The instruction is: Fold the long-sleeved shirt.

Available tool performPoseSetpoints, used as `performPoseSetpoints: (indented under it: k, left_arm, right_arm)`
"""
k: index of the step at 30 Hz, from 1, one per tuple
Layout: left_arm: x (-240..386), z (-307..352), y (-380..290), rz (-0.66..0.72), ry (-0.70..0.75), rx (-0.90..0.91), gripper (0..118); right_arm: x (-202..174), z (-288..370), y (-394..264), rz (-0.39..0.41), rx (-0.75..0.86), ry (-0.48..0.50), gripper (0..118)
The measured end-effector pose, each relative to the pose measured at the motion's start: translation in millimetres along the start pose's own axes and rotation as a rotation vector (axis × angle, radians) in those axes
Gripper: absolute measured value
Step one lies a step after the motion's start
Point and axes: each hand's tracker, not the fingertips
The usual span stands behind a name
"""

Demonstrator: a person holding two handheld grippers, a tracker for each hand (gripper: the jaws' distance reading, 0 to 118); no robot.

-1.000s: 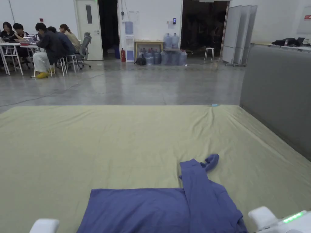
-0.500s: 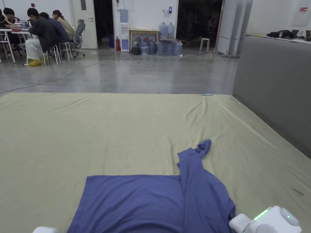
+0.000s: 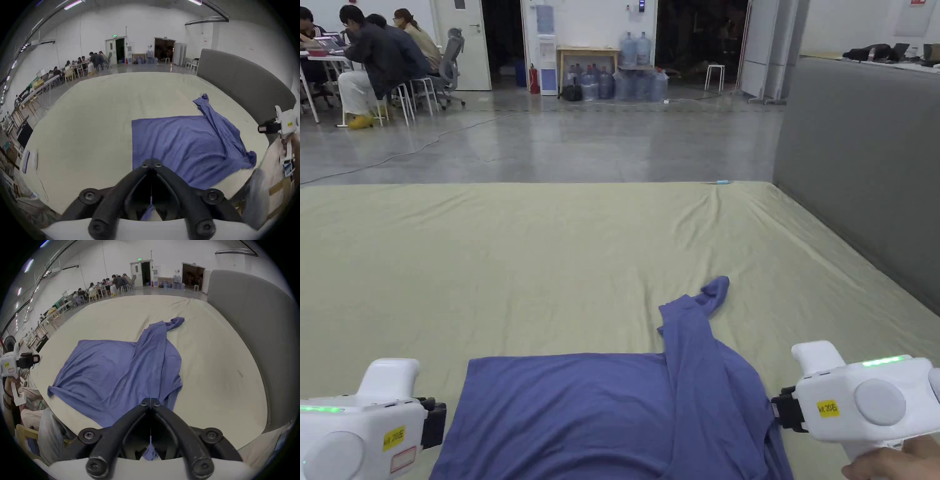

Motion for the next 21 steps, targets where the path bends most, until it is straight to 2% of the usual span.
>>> performPoseSetpoints:
  k: [8, 12, 14, 15, 16, 17, 18, 21]
  left_arm:
    - [6.4, -35.5, 9.0, -0.03, -0.037, -0.041, 0]
    - [4.2, -57.9, 21.4, -0.027, -0.037, -0.047, 0]
    - [4.1, -73.0, 30.1, -0.025, -0.035, -0.05, 0]
    - [2.6, -84.6, 38.4, -0.022, -0.034, -0.053, 0]
    - [2.5, -94.6, 43.9, -0.02, -0.033, -0.057, 0]
    - [2.6, -105.4, 49.1, -0.019, -0.032, -0.059, 0]
    - [3.3, -115.8, 54.0, -0.018, -0.028, -0.065, 0]
    - [4.6, -143.9, 67.5, -0.022, -0.016, -0.068, 0]
  right_arm:
    - [-3.6, -21.4, 14.5, -0.001, -0.024, 0.004, 0]
    - [12.4, -57.2, 81.0, -0.016, 0.03, -0.011, 0]
    - [2.6, -67.1, 123.0, 0.0, 0.055, -0.028, 0]
    - [4.5, -84.5, 147.1, 0.0, 0.055, -0.034, 6]
    - [6.2, -104.3, 170.8, -0.002, 0.051, -0.041, 45]
    - [21.0, -139.0, 195.8, -0.012, 0.051, -0.048, 79]
    - [25.4, -162.8, 216.9, -0.02, 0.045, -0.054, 97]
    - [43.0, -241.5, 268.0, -0.066, 0.007, -0.092, 97]
